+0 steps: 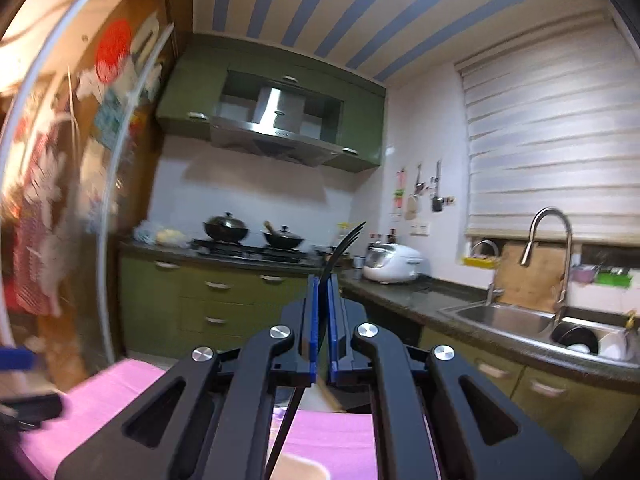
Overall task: Organize utensils
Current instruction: 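Open both tools and move them back toward the utensils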
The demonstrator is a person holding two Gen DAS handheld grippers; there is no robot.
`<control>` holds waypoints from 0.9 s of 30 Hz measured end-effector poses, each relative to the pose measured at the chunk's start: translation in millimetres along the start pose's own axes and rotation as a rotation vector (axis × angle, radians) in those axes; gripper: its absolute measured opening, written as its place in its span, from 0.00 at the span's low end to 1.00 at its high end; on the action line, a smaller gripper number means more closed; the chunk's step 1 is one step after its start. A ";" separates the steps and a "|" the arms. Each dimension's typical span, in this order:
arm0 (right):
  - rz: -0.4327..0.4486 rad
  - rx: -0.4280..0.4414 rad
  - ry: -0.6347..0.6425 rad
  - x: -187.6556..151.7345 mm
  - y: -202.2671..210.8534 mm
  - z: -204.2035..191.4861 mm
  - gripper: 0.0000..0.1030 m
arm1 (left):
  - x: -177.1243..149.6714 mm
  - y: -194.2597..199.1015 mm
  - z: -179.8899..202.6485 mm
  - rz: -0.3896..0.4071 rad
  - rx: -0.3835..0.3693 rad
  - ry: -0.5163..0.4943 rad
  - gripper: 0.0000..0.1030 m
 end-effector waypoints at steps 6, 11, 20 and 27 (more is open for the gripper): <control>-0.057 -0.004 0.021 -35.0 -17.3 -3.1 0.05 | -6.9 7.2 2.5 -0.041 -0.036 0.009 0.49; -0.096 0.036 0.019 -58.5 -3.2 -6.7 0.05 | -24.1 12.6 3.1 -0.099 -0.045 0.014 0.51; -0.170 0.080 0.009 -80.0 25.8 -12.7 0.42 | -55.6 17.6 11.8 -0.195 -0.048 -0.012 0.56; -0.235 0.093 -0.035 -80.4 61.1 -11.7 0.45 | -89.2 16.6 5.5 -0.318 -0.043 0.013 0.57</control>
Point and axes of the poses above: each gripper's, at about its wrist camera, not at the fingertips, and y roughly against the way its jaws point, z to its right, x to its top, the point moved 3 cm from there along -y, roughly the way its jaws point
